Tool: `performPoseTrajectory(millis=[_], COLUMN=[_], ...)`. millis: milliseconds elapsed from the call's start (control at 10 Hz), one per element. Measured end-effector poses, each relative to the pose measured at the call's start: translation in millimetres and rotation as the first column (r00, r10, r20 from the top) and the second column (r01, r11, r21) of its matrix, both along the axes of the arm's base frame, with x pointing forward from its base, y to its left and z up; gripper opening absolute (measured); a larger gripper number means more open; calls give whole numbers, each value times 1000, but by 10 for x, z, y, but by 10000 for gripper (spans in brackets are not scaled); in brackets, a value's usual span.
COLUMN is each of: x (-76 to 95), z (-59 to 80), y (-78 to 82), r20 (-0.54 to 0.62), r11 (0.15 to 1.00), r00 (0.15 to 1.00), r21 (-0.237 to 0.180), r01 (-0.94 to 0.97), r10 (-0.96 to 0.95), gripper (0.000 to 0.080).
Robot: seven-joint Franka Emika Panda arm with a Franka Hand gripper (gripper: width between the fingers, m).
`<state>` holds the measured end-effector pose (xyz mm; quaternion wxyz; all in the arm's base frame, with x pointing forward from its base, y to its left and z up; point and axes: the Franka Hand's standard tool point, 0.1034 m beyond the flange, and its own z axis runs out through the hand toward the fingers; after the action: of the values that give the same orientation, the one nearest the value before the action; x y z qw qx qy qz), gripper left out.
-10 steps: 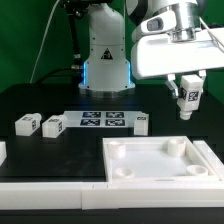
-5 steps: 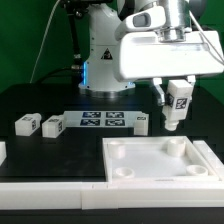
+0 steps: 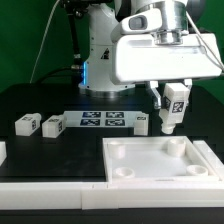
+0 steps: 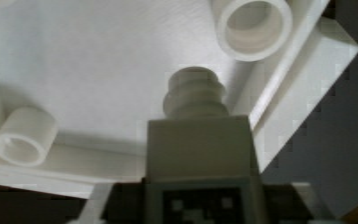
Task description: Assemble one leg
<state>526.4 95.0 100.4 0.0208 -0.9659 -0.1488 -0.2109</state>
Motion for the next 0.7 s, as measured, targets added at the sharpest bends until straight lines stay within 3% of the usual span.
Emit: performPoseTrajectory(millis=[100,300,500,700], x=[4,200,479,650], z=[2,91,39,-31], y=[0,30,69,167], r20=[0,-3,14,21], r11=[1000,1000,1000,1000], r00=[1000,1000,1000,1000], r21=[0,2,17,28], r01=[0,6,22,13], r10=[0,-6,-22,-14], gripper=[285,285,285,285])
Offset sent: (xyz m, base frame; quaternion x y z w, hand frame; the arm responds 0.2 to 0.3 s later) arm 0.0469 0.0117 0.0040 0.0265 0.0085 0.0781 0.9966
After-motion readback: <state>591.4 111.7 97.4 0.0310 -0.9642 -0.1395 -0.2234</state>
